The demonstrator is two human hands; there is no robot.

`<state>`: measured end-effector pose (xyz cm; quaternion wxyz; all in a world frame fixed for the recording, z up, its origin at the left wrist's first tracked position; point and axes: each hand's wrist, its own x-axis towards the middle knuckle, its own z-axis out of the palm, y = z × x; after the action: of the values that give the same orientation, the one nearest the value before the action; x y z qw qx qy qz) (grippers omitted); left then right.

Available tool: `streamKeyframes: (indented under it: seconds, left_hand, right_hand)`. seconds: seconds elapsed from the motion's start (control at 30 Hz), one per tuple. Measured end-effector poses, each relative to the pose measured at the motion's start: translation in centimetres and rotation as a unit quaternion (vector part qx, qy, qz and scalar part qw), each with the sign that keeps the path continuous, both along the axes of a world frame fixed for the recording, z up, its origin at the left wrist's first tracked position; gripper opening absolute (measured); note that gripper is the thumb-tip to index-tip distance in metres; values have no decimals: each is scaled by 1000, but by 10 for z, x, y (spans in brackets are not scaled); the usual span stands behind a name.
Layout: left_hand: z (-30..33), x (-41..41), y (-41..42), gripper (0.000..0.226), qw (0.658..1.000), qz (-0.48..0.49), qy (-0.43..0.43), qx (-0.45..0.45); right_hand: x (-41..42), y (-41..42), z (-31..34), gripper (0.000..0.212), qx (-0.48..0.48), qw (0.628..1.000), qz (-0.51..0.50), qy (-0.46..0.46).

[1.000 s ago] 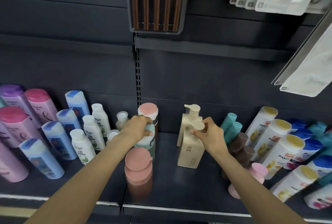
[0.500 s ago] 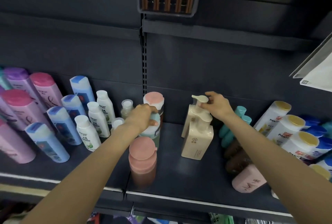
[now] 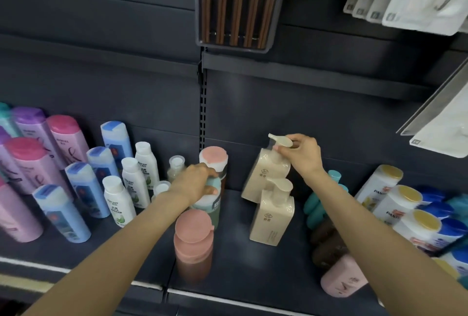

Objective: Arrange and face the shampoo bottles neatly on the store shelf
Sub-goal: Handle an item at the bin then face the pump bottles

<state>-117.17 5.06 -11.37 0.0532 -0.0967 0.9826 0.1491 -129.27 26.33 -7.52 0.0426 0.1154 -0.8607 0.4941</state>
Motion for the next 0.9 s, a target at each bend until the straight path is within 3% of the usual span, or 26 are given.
streamKeyframes:
  seconds: [0.17,0.3,0.37,0.43,0.5,0.57,0.77,0.9]
  left_hand:
    - [4,-4,7,53,999,16,32,32]
    - [23,-13,19,41,977,23,158,143]
    - [36,-15,23,44,957,74,175,219]
    - [47,-15,25,55,923,131,147,330]
    - [57,-13,26,58,854,178,87,481]
    - [68,-8,26,54,801,185,64,566]
    - [74,2,25,37,748,194,159,614]
    - [79,10,23,23,744,197,263,581]
  right_hand:
    - [7,5,40,25,-144,989,-5,13]
    - [19,15,62,18,-240,971,-12,1]
    - [25,20,71,19,-292,956,-13,-11]
    - [31,24,78,17,-329,944,-10,-22]
    - [36,26,84,17,-348,937,-8,-30]
    - [40,29,88,19,-351,936,2,-28]
    - [51,40,95,22,-297,949,100,-7]
    - [52,45,89,32,-306,945,115,-22]
